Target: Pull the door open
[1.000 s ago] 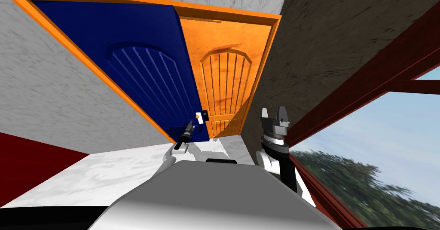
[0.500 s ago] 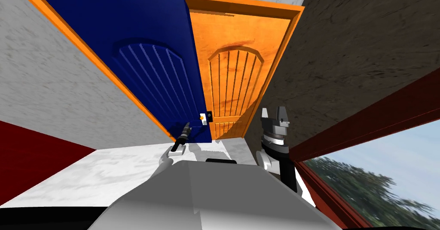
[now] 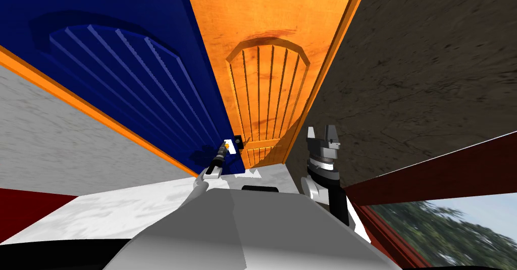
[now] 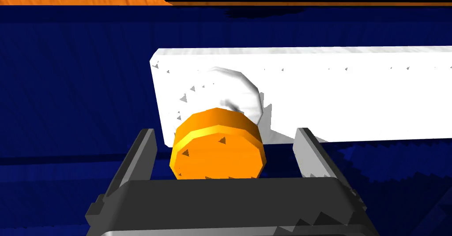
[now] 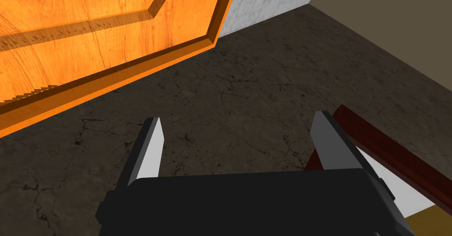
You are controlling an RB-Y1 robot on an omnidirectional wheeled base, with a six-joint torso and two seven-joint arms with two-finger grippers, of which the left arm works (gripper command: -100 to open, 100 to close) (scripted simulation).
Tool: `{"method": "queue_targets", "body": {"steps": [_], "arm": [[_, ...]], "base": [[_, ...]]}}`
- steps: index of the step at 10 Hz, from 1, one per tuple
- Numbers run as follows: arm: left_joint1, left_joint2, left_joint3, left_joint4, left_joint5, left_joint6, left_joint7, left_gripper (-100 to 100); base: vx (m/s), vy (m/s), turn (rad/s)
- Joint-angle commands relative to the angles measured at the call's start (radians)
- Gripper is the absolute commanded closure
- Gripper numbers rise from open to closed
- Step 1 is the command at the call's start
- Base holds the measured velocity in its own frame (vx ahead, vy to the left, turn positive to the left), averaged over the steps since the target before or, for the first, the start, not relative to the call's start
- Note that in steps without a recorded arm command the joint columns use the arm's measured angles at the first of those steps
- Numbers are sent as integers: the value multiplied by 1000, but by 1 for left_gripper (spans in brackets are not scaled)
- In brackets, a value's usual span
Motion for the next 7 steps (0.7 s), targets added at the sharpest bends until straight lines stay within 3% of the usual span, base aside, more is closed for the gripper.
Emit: {"method": "queue_targets", "body": {"steps": [1,6,7], "arm": [[4,2,1,-1,1,0,2,100],[4,2,1,-1,1,0,2,100],[21,12,4,3,2,1,6,100]], "base": [[-10,6,33],[-23,8,-6],[-123,50,34]]}}
